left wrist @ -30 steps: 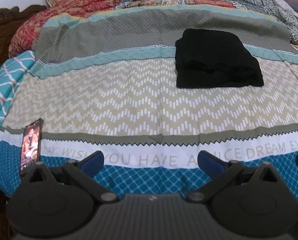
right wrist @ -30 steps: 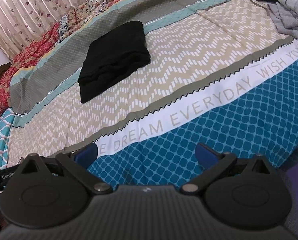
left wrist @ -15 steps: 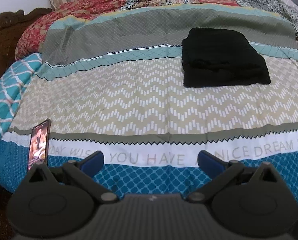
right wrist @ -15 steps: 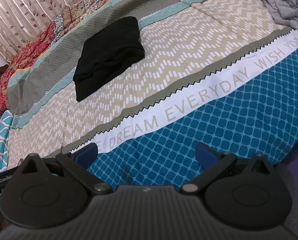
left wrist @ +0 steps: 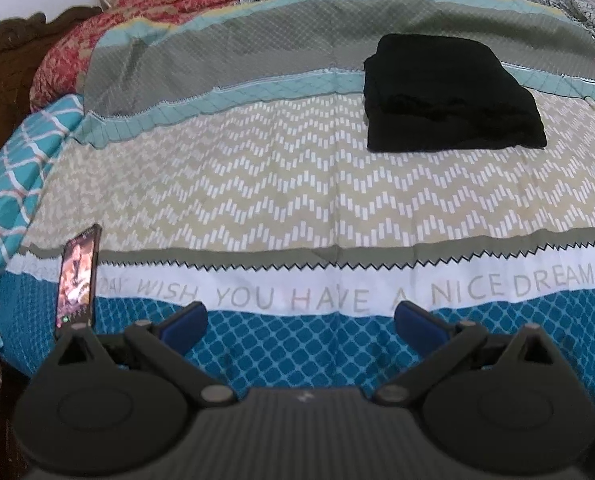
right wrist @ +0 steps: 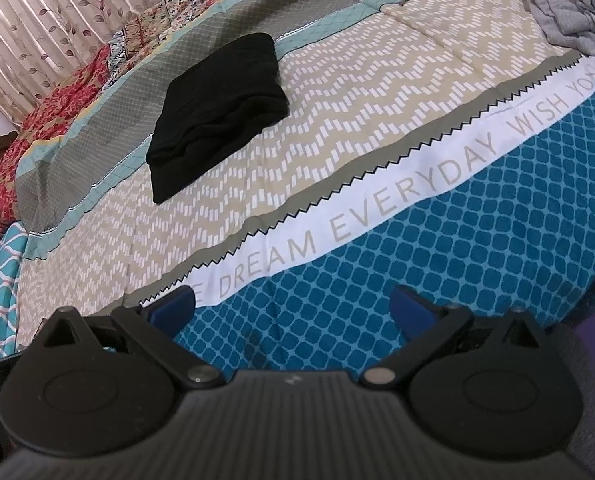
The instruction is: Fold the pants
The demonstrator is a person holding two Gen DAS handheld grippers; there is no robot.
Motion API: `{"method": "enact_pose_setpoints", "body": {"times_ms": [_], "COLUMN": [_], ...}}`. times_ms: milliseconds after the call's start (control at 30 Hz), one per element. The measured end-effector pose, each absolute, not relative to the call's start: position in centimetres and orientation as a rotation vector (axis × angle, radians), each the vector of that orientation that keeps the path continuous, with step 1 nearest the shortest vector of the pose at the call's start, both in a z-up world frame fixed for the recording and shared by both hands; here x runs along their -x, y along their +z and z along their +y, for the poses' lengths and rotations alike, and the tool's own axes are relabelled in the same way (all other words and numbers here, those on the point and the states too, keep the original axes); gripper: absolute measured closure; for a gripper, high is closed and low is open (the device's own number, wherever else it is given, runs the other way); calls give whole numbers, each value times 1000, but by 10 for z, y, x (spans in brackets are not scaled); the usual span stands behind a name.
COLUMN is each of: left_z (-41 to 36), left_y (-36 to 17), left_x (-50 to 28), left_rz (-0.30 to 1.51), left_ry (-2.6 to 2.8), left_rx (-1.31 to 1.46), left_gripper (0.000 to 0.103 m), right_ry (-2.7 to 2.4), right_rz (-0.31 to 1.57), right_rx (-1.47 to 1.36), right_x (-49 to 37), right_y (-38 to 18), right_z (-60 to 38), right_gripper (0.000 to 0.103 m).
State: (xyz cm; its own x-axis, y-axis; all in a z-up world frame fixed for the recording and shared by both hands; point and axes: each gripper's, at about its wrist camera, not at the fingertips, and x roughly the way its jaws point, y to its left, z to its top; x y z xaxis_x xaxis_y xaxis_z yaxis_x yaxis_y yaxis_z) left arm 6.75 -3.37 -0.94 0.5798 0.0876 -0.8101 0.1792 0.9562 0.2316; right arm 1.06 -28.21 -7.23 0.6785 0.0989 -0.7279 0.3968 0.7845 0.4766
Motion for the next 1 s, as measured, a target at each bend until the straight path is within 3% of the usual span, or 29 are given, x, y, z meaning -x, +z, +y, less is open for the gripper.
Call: {"method": "enact_pose_setpoints", "body": {"times_ms": [267, 1000], "left_z": [-35, -48], "left_y": [-15, 14], "left_x": [-65, -47], "left_rz": [1023, 987], "left_ry": [-89, -146], "left_rx": [-288, -253], "left_gripper": [0, 0], "right_ry": [-150, -104], "right_rz": [805, 693], "right_rx": [-660, -553], "right_x": [-9, -2], "right_y": [-64, -30], "right_z": [-277, -260], "right_gripper": [0, 0]}}
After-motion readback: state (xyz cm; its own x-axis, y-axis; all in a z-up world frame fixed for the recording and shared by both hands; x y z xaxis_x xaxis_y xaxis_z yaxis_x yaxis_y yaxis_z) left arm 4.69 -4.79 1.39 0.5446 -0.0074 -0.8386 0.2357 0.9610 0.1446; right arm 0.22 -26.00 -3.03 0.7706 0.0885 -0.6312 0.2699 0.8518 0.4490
